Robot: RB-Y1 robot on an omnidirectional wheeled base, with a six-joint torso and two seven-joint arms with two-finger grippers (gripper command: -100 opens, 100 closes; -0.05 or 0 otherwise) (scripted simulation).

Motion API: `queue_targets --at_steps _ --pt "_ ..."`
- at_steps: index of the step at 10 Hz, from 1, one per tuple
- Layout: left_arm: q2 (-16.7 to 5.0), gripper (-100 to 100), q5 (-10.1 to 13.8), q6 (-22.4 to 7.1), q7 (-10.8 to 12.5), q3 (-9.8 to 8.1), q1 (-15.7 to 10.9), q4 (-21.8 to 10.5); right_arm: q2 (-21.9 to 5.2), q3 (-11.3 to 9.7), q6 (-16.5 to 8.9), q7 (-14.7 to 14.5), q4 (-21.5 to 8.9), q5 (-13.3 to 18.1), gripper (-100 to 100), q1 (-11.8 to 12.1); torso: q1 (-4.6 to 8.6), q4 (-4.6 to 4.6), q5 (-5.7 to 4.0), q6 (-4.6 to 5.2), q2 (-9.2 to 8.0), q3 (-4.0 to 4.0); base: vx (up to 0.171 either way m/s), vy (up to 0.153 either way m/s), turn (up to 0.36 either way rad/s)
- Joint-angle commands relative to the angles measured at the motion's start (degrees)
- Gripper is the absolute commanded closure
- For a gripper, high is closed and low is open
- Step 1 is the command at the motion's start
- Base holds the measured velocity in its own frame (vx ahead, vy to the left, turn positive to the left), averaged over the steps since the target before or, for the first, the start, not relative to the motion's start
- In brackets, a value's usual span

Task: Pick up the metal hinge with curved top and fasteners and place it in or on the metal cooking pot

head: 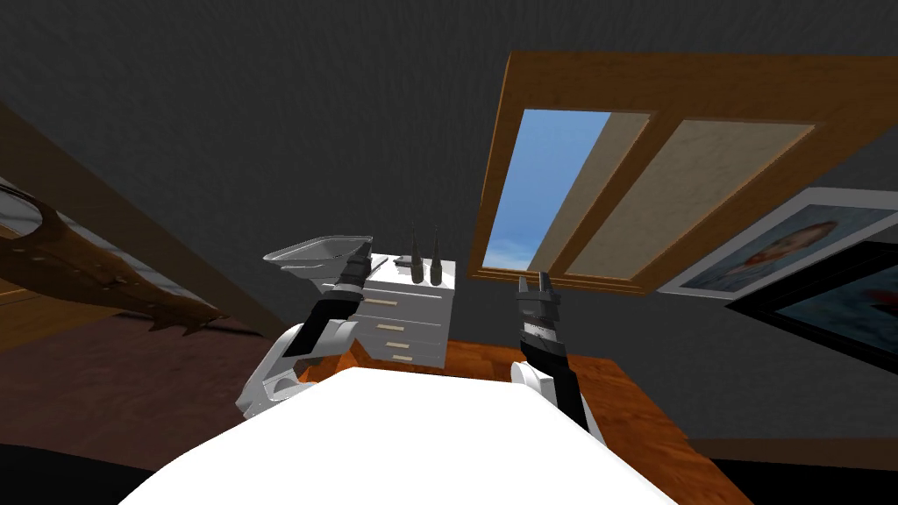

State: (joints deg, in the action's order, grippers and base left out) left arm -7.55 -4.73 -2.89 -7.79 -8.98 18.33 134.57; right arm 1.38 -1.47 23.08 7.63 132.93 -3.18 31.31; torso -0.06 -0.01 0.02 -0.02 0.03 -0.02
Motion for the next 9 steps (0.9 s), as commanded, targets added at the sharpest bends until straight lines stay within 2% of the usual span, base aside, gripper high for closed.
queue_targets --at_steps 1,2,3,4,5,6,8,9 --pt "-0.2 -100 0.2 -2.9 0.3 -0.70 -1.4 0.7 0.0 0.0 0.0 0.0 0.0 0.0 0 0.0 0.00 0.00 0.00 0.00 0.00 0.00 -0.001 0.025 -0.072" --pt "-0.2 -100 0.2 -4.3 0.3 -0.70 -1.4 0.7 0.0 0.0 0.0 0.0 0.0 0.0 0 0.0 -0.03 0.00 0.00 0.02 -0.01 0.00 -0.001 0.034 -0.052" --pt "-0.3 -100 0.3 -6.2 0.5 -1.36 -3.1 1.4 0.0 0.0 0.0 0.0 0.0 0.0 0 0.0 -0.06 0.00 0.01 0.00 -0.01 0.01 0.000 0.040 -0.069" --pt "-0.3 -100 0.3 -8.0 0.5 -1.36 -3.1 1.4 0.0 0.0 0.0 0.0 0.0 0.0 0 0.0 -0.08 0.01 0.01 0.01 -0.01 0.01 0.000 0.039 -0.051" --pt "-0.3 -100 0.3 -8.3 0.5 -1.36 -3.1 1.4 0.0 0.0 0.0 0.0 0.0 0.0 0 0.0 -0.08 0.00 0.02 0.00 -0.01 0.01 0.002 0.019 -0.003" --pt "-0.5 -100 0.5 -10.5 0.8 -2.02 -4.8 2.2 0.0 0.0 0.0 0.0 0.0 0.0 0 0.0 -0.02 0.00 0.01 0.00 -0.01 0.01 0.002 0.027 -0.072" --pt "-0.5 -100 0.5 -12.4 0.8 -2.02 -4.8 2.2 0.0 0.0 0.0 0.0 0.0 0.0 0 0.0 -0.04 0.00 0.01 0.00 -0.01 0.00 0.000 0.023 -0.029" --pt "-0.7 -100 0.7 -14.5 1.1 -2.67 -6.5 2.8 0.0 0.0 0.0 0.0 0.0 0.0 0 0.0 0.00 0.00 0.00 -0.01 -0.01 0.00 -0.001 0.023 -0.065"
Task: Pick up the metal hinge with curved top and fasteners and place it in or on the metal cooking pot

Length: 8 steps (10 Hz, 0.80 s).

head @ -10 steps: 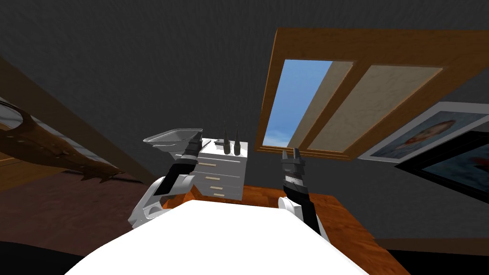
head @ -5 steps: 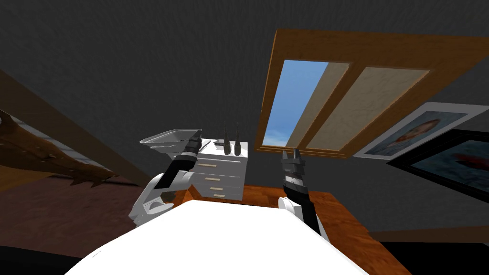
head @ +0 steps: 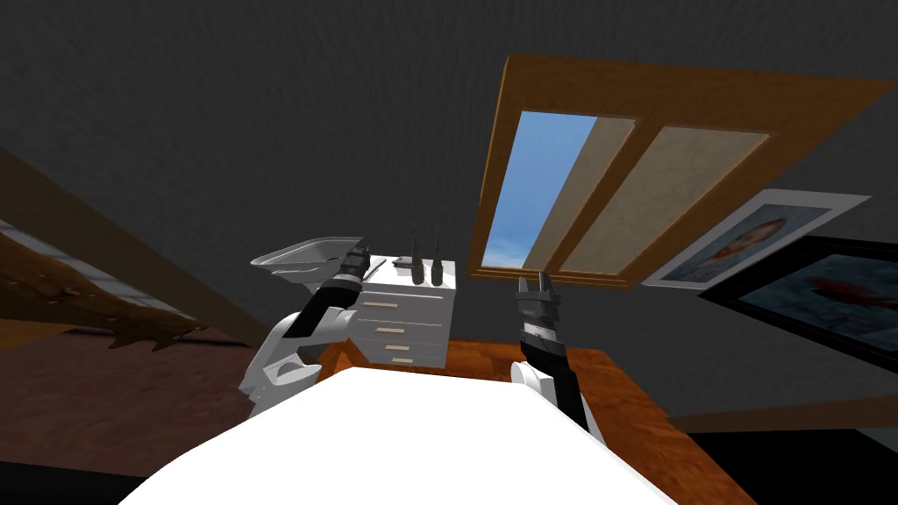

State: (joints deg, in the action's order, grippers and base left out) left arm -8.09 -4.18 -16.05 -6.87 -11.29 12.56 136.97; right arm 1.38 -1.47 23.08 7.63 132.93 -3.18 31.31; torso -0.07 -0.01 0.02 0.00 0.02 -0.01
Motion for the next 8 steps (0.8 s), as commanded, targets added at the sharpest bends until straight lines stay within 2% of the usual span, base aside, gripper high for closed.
queue_targets --at_steps 1,2,3,5,6,7,8 --pt "-0.2 -100 0.1 -2.9 0.2 -0.36 -0.8 0.4 0.0 0.0 0.0 0.0 0.0 0.0 0 0.0 0.00 0.00 0.00 0.00 0.00 0.00 0.002 0.031 -0.054" --pt "-0.2 -100 0.1 -3.5 0.2 -0.36 -0.8 0.4 0.0 0.0 0.0 0.0 0.0 0.0 0 0.0 -0.02 0.00 0.01 -0.02 0.01 0.00 0.002 0.017 -0.004" --pt "-0.3 -100 0.3 -5.6 0.6 -0.99 -2.6 1.0 0.0 0.0 0.0 0.0 0.0 0.0 0 0.0 0.01 0.00 0.01 -0.02 0.00 0.00 -0.001 0.025 -0.061" --pt "-0.3 -100 0.3 -7.8 0.6 -0.99 -2.6 1.0 0.0 0.0 0.0 0.0 0.0 0.0 0 0.0 -0.02 0.00 0.01 -0.02 0.00 0.00 0.000 0.023 -0.035" --pt "-0.5 -100 0.5 -10.0 1.0 -1.60 -4.4 1.6 0.0 0.0 0.0 0.0 0.0 0.0 0 0.0 0.01 0.00 0.01 -0.02 0.00 0.00 -0.003 0.025 -0.077" --pt "-0.5 -100 0.5 -11.7 1.0 -1.60 -4.4 1.6 0.0 0.0 0.0 0.0 0.0 0.0 0 0.0 0.00 0.00 0.00 0.00 0.00 0.00 -0.006 0.029 -0.054" --pt "-0.5 -100 0.5 -12.1 1.0 -1.60 -4.4 1.6 0.0 0.0 0.0 0.0 0.0 0.0 0 0.0 -0.02 0.00 0.01 -0.02 -0.02 0.01 -0.001 0.014 0.002"
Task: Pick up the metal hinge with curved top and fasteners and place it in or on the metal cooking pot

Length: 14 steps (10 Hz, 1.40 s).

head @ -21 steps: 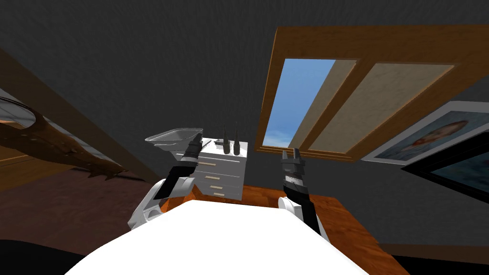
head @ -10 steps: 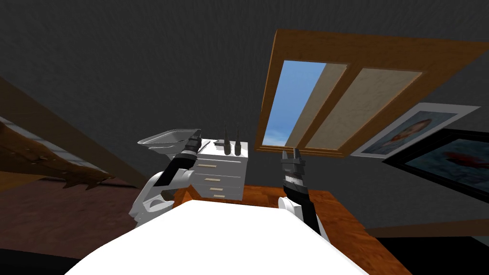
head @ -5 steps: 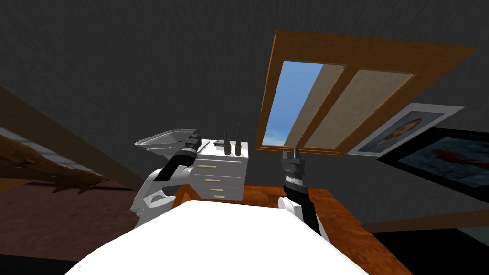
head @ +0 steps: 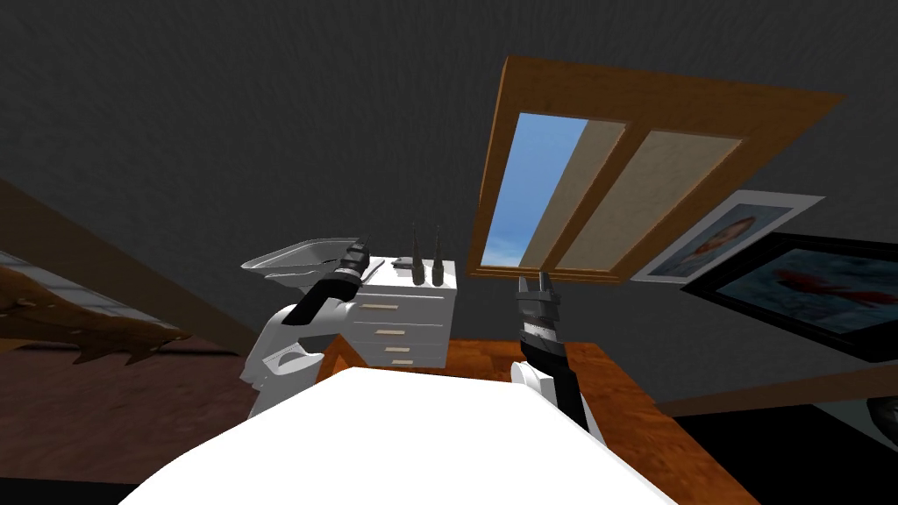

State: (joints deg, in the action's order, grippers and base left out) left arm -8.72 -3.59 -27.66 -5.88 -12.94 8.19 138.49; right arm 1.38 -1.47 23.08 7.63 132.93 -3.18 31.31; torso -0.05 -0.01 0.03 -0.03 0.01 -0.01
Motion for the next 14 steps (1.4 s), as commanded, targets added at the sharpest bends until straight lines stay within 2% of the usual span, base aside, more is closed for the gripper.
queue_targets --at_steps 1,3,4,6,7,9,10,12,13,14 --pt "-0.1 -100 0.2 -2.9 0.4 -0.54 -1.8 0.5 0.0 0.0 0.0 0.0 0.0 0.0 0 0.0 0.00 0.00 0.00 0.00 0.00 0.00 -0.001 0.022 -0.080" --pt "-0.1 -100 0.2 -4.9 0.4 -0.54 -1.8 0.5 0.0 0.0 0.0 0.0 0.0 0.0 0 0.0 -0.03 0.00 0.00 0.00 0.01 -0.01 0.000 0.020 -0.024" --pt "-0.4 -100 0.4 -7.1 0.9 -1.10 -3.7 0.8 0.0 0.0 0.0 0.0 0.0 0.0 0 0.0 0.01 0.00 0.00 0.00 0.01 -0.01 -0.001 0.017 -0.080" --pt "-0.4 -100 0.4 -9.3 0.9 -1.10 -3.7 0.8 0.0 0.0 0.0 0.0 0.0 0.0 0 0.0 -0.01 0.00 0.00 0.00 0.01 -0.01 -0.002 0.017 -0.027" --pt "-0.7 -100 0.6 -11.6 1.5 -1.61 -5.5 1.1 0.0 0.0 0.0 0.0 0.0 0.0 0 0.0 0.01 0.00 0.00 0.00 0.01 0.00 -0.001 0.019 -0.064" --pt "-0.7 -100 0.6 -13.7 1.5 -1.61 -5.5 1.1 0.0 0.0 0.0 0.0 0.0 0.0 0 0.0 -0.01 0.00 0.00 0.00 0.01 -0.01 -0.002 0.018 -0.030" --pt "-1.0 -100 0.9 -15.9 2.1 -2.09 -7.3 1.3 0.0 0.0 0.0 0.0 0.0 0.0 0 0.0 0.02 0.00 0.00 -0.01 0.00 0.00 -0.005 0.014 -0.077" --pt "-1.0 -100 0.9 -18.1 2.1 -2.09 -7.3 1.3 0.0 0.0 0.0 0.0 0.0 0.0 0 0.0 0.01 0.00 0.00 0.00 0.00 0.00 -0.002 0.014 -0.022" --pt "-1.4 -100 1.1 -20.2 2.7 -2.52 -9.1 1.3 0.0 0.0 0.0 0.0 0.0 0.0 0 0.0 0.03 0.00 0.00 -0.01 0.00 0.00 -0.004 0.016 -0.069" --pt "-1.4 -100 1.1 -21.8 2.7 -2.52 -9.1 1.3 0.0 0.0 0.0 0.0 0.0 0.0 0 0.0 0.01 0.00 -0.01 0.01 0.00 0.00 -0.002 0.018 -0.056"
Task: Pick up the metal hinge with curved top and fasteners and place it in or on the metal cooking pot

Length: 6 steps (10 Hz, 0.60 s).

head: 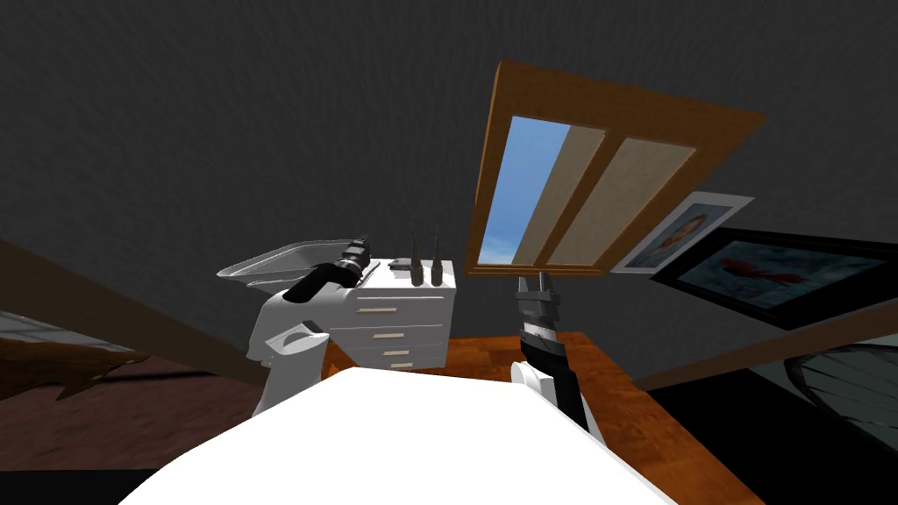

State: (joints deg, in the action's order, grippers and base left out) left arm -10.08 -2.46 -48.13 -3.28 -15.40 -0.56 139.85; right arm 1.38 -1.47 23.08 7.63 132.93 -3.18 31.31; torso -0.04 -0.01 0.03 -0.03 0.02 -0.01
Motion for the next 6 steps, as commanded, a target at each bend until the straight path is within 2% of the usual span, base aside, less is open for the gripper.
queue_targets --at_steps 1,2,4,5,6 --pt "-0.1 -100 0.0 -1.9 0.1 -0.07 -0.4 0.0 0.0 0.0 0.0 0.0 0.0 0.0 0 0.0 0.00 0.00 0.00 0.00 0.00 0.00 -0.001 0.008 0.003" --pt "-0.5 -100 0.3 -4.0 0.8 -0.46 -2.1 -0.1 0.0 0.0 0.0 0.0 0.0 0.0 0 0.0 0.02 0.00 0.00 -0.01 0.00 0.00 -0.004 0.009 -0.079" --pt "-0.5 -100 0.3 -6.1 0.8 -0.46 -2.1 -0.1 0.0 0.0 0.0 0.0 0.0 0.0 0 0.0 0.02 0.00 0.00 0.00 0.00 0.00 -0.003 0.010 -0.019" --pt "-1.0 -100 0.5 -8.4 1.4 -0.82 -3.9 -0.2 0.0 0.0 0.0 0.0 0.0 0.0 0 0.0 0.03 0.00 -0.01 -0.01 0.00 0.00 -0.005 0.008 -0.072" --pt "-1.0 -100 0.5 -10.0 1.4 -0.82 -3.9 -0.2 0.0 0.0 0.0 0.0 0.0 0.0 0 0.0 0.03 0.00 -0.01 0.01 0.00 0.00 -0.005 0.010 -0.044"
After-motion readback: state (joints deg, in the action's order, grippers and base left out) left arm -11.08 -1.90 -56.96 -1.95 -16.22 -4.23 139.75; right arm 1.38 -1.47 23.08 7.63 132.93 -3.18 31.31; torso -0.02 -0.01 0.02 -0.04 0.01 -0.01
